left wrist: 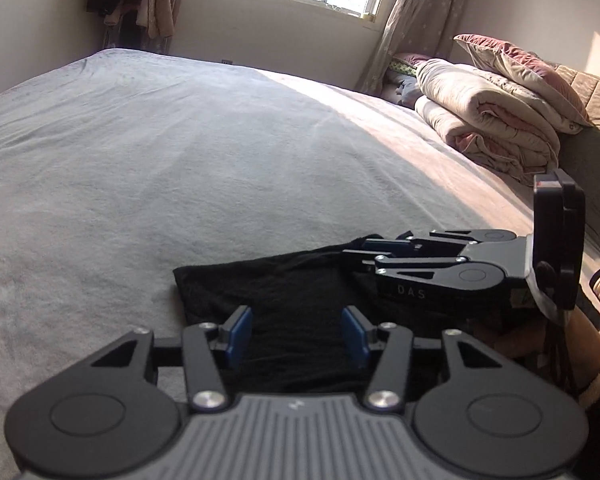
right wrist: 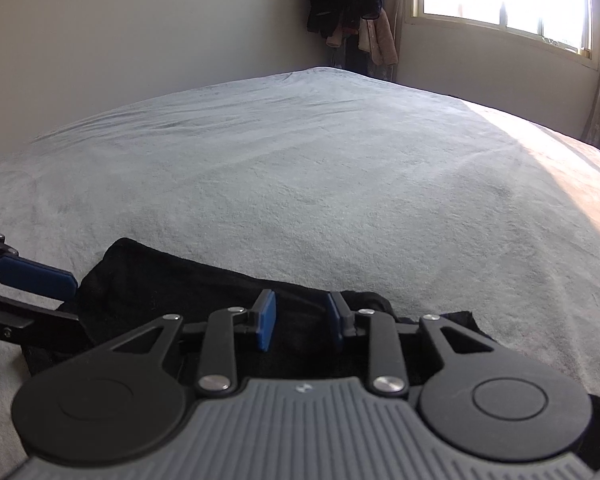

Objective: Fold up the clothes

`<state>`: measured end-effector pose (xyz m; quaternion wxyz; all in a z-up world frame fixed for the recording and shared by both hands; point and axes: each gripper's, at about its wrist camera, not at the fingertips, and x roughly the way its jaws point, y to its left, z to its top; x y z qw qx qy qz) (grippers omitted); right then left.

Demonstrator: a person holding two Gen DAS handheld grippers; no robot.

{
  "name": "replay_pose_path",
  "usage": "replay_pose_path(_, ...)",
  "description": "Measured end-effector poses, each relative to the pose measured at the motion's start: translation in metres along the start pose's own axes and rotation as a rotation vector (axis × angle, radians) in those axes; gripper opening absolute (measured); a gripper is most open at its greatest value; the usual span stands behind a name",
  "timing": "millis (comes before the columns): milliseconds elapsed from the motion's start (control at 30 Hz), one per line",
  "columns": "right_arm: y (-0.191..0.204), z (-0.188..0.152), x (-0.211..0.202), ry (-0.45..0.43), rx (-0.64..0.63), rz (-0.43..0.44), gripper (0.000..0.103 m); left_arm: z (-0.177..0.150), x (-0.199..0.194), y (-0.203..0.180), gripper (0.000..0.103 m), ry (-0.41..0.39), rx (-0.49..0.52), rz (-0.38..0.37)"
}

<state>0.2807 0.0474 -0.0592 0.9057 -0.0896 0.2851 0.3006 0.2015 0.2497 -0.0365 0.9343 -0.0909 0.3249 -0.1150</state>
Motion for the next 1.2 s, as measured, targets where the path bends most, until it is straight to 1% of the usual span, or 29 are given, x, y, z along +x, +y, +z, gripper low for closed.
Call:
replay_pose_path(33,-0.002,0.004,-0.005,0.014,0.007,-0.022,0.033,0.001,0.004,0.002,0.052,-0.003,-0.014,-0.010)
replay_pose_path(67,-0.005,0.009,-0.013,0.008,0.015,-0.043,0.034,0.001,0.007,0.005,0.052,-0.005,-0.028,-0.020)
replay_pose_path(100,-0.007,0.012,-0.021,-0.001,0.021,-0.056,0.037,0.000,0.016,0.005,0.052,0.038,-0.021,0.030)
replay_pose_path(133,-0.010,0.014,-0.029,-0.006,0.028,-0.071,0.038,-0.002,0.024,0.006,0.052,0.082,-0.013,0.081)
replay_pose_path(167,-0.014,0.014,-0.037,0.003,0.036,-0.089,0.038,-0.003,0.032,0.006,0.049,0.125,-0.006,0.131)
replay_pose_path(200,-0.018,0.014,-0.045,0.012,0.045,-0.108,0.038,-0.005,0.032,0.003,0.041,0.120,0.030,0.169)
replay_pose_path(333,-0.033,0.006,-0.082,0.058,0.066,-0.180,0.038,0.004,0.016,-0.003,0.051,0.078,0.027,0.211)
replay_pose_path(367,-0.036,0.002,-0.094,0.064,0.073,-0.200,0.038,0.005,0.014,-0.003,0.051,0.074,0.023,0.201)
replay_pose_path(433,-0.043,-0.005,-0.119,0.079,0.095,-0.235,0.038,0.005,0.015,-0.005,0.052,0.088,0.021,0.218)
replay_pose_path(500,-0.051,-0.010,-0.139,0.086,0.127,-0.251,0.040,0.004,0.018,-0.010,0.055,0.096,0.050,0.277)
replay_pose_path(533,-0.054,-0.012,-0.149,0.087,0.143,-0.257,0.042,0.004,0.020,-0.012,0.058,0.090,0.056,0.286)
replay_pose_path(633,-0.063,-0.017,-0.162,0.083,0.178,-0.262,0.043,0.005,0.025,-0.007,0.058,0.057,0.025,0.260)
replay_pose_path(700,-0.064,-0.018,-0.158,0.078,0.172,-0.247,0.043,0.005,0.028,-0.002,0.059,0.039,-0.002,0.282)
replay_pose_path(833,-0.060,-0.018,-0.130,0.069,0.130,-0.227,0.046,0.004,0.032,0.007,0.057,-0.004,-0.038,0.318)
replay_pose_path(967,-0.064,-0.016,-0.094,0.042,0.177,-0.190,0.046,0.004,0.036,0.015,0.053,-0.047,-0.074,0.353)
replay_pose_path(1133,-0.070,-0.011,-0.056,0.004,0.224,-0.151,0.046,0.003,0.041,0.026,0.053,-0.100,-0.118,0.397)
replay_pose_path(1167,-0.072,-0.010,-0.049,-0.003,0.228,-0.144,0.046,0.003,0.042,0.028,0.051,-0.111,-0.127,0.405)
replay_pose_path(1200,-0.073,-0.009,-0.043,-0.009,0.229,-0.140,0.046,0.003,0.043,0.030,0.043,-0.122,-0.136,0.414)
